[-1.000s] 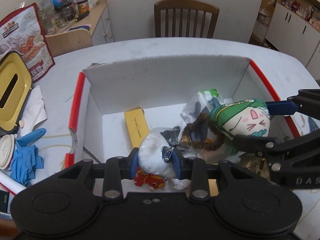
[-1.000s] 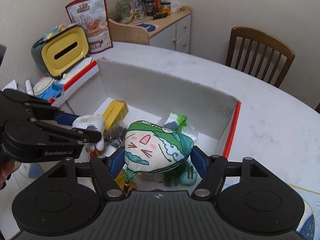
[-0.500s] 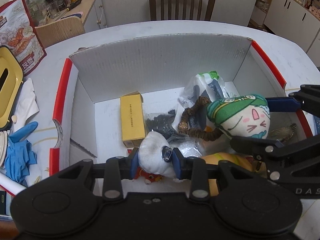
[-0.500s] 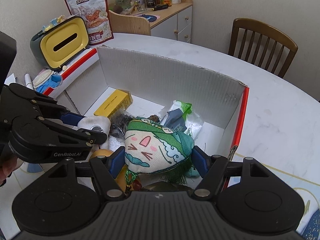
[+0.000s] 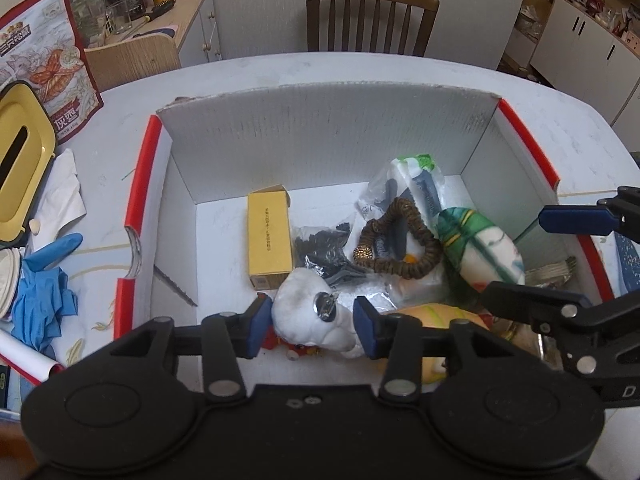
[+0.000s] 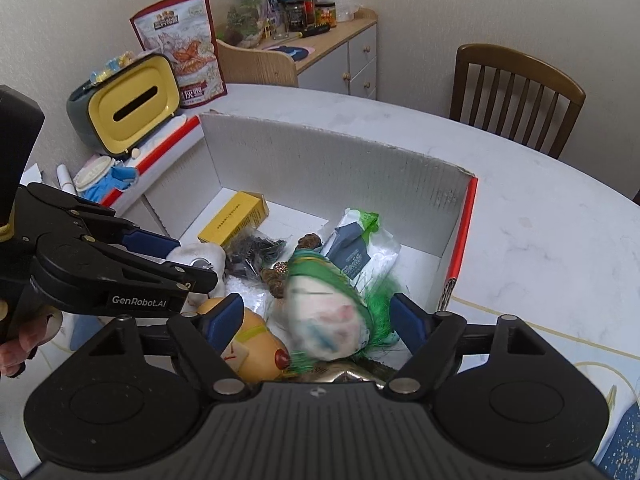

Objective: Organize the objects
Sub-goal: 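Lower the doll and white plush into the box and open both grippers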

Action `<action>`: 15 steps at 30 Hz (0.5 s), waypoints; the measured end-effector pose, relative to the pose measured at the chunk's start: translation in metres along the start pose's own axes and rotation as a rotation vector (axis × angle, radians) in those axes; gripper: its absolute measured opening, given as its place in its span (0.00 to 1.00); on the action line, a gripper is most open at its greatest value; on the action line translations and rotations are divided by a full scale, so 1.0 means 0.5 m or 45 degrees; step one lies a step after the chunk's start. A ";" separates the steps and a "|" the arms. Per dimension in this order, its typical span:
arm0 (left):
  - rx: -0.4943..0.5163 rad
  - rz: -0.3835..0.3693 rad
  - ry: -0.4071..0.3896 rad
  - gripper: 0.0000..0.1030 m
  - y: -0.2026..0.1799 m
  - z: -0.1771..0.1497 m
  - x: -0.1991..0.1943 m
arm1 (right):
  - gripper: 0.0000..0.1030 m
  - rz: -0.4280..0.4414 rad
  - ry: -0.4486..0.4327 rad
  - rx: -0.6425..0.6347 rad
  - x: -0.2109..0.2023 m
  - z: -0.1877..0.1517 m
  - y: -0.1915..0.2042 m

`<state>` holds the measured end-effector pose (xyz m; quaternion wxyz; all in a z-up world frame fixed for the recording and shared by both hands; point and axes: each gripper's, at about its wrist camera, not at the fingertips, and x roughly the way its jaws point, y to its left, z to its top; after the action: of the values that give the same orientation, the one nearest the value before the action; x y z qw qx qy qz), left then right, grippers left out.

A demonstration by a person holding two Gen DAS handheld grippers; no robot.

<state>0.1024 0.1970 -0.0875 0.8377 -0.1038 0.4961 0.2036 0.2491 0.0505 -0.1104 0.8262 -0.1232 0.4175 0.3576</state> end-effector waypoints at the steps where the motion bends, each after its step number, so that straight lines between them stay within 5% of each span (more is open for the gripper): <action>1: -0.001 0.000 -0.008 0.46 -0.001 -0.001 -0.004 | 0.78 0.004 -0.004 0.002 -0.005 -0.001 0.000; 15: -0.007 -0.021 -0.144 0.62 -0.010 -0.017 -0.093 | 0.78 0.028 -0.131 0.053 -0.112 -0.009 0.005</action>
<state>0.0784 0.1783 -0.0512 0.8657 -0.0985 0.4466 0.2036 0.2225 0.0229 -0.0693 0.8449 -0.0827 0.3833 0.3638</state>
